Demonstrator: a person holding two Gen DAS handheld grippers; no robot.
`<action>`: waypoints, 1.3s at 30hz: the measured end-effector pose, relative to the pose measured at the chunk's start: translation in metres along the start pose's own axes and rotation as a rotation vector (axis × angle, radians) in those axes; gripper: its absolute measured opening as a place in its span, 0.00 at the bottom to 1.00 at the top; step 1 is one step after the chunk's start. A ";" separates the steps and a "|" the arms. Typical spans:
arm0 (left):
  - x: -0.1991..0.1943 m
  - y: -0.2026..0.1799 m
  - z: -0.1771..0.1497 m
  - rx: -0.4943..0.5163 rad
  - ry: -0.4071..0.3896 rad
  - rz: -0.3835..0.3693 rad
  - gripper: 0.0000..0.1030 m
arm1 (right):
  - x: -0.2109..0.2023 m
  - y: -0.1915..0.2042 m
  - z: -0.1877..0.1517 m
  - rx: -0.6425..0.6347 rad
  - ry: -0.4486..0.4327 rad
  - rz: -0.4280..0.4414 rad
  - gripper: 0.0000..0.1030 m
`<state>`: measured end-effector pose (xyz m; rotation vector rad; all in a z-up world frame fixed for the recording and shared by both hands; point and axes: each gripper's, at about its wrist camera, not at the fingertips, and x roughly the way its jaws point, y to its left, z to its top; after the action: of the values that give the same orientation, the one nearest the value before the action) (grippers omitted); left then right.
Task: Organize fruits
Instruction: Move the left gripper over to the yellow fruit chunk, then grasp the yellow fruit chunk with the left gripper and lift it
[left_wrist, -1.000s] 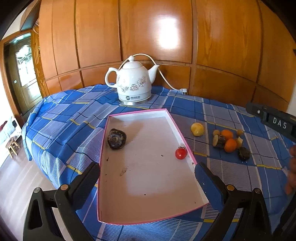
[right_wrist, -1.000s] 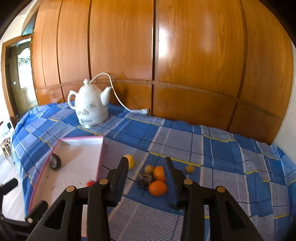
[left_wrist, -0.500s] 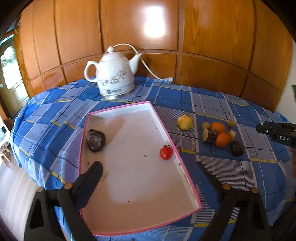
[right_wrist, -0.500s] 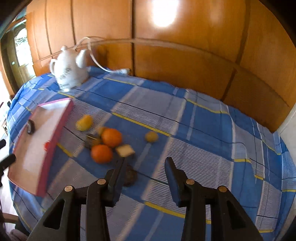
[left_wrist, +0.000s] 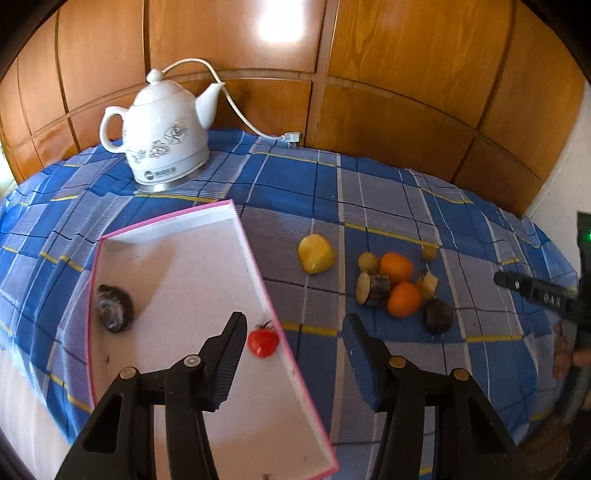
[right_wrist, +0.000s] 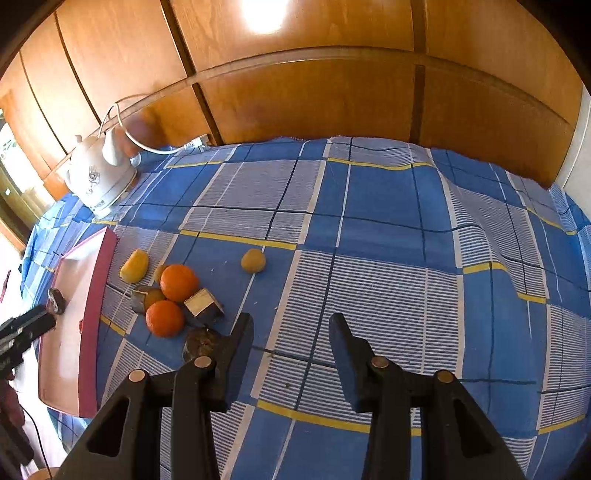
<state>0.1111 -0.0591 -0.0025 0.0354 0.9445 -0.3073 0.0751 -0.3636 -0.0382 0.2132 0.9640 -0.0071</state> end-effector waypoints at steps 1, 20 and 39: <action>0.005 -0.001 0.005 -0.003 0.009 -0.006 0.49 | 0.000 0.001 0.000 -0.002 0.002 0.001 0.42; 0.112 -0.012 0.069 -0.149 0.168 -0.007 0.52 | 0.003 0.006 0.004 -0.012 0.014 0.038 0.42; 0.097 -0.027 0.043 -0.029 0.092 -0.040 0.12 | 0.013 0.010 0.002 -0.037 0.049 0.033 0.42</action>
<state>0.1906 -0.1159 -0.0523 0.0043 1.0418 -0.3314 0.0848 -0.3531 -0.0458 0.1957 1.0084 0.0471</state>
